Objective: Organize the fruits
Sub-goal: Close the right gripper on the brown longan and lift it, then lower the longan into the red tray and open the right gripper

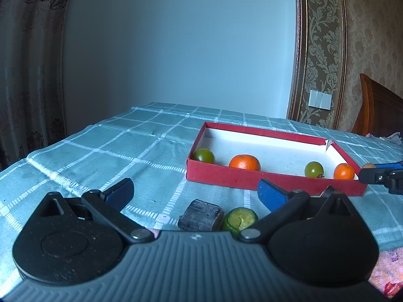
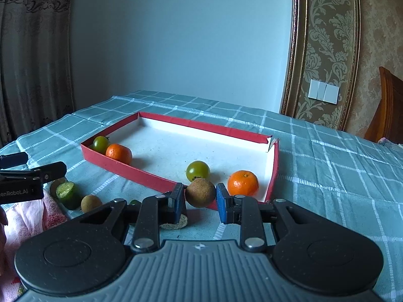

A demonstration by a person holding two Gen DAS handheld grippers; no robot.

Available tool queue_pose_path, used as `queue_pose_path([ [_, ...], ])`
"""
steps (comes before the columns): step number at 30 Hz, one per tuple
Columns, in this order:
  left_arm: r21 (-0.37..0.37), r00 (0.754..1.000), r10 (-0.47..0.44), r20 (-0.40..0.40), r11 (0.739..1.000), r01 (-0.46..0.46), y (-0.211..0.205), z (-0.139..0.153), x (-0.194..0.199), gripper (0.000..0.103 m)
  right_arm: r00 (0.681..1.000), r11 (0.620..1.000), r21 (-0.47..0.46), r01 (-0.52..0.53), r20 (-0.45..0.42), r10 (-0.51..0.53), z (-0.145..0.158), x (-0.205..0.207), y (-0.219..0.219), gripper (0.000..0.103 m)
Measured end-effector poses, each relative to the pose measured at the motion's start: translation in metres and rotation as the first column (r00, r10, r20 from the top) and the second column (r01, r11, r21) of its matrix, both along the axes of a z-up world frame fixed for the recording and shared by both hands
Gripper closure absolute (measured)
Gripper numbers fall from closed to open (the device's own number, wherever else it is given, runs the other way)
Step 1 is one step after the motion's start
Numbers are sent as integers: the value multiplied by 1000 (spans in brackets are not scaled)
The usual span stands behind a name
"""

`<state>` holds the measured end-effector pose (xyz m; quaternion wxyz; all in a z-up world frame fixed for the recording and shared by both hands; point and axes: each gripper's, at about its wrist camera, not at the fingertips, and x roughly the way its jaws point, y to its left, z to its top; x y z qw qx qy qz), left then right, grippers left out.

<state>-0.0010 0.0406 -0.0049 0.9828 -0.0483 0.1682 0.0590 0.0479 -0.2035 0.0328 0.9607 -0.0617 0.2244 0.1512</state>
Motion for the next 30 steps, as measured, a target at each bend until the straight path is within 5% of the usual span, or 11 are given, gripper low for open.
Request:
queue_pose_path([
  [30, -20, 999, -19, -29, 1000, 18, 2, -1, 6, 0, 996, 997, 50, 63, -69, -59, -14, 74, -5, 76],
])
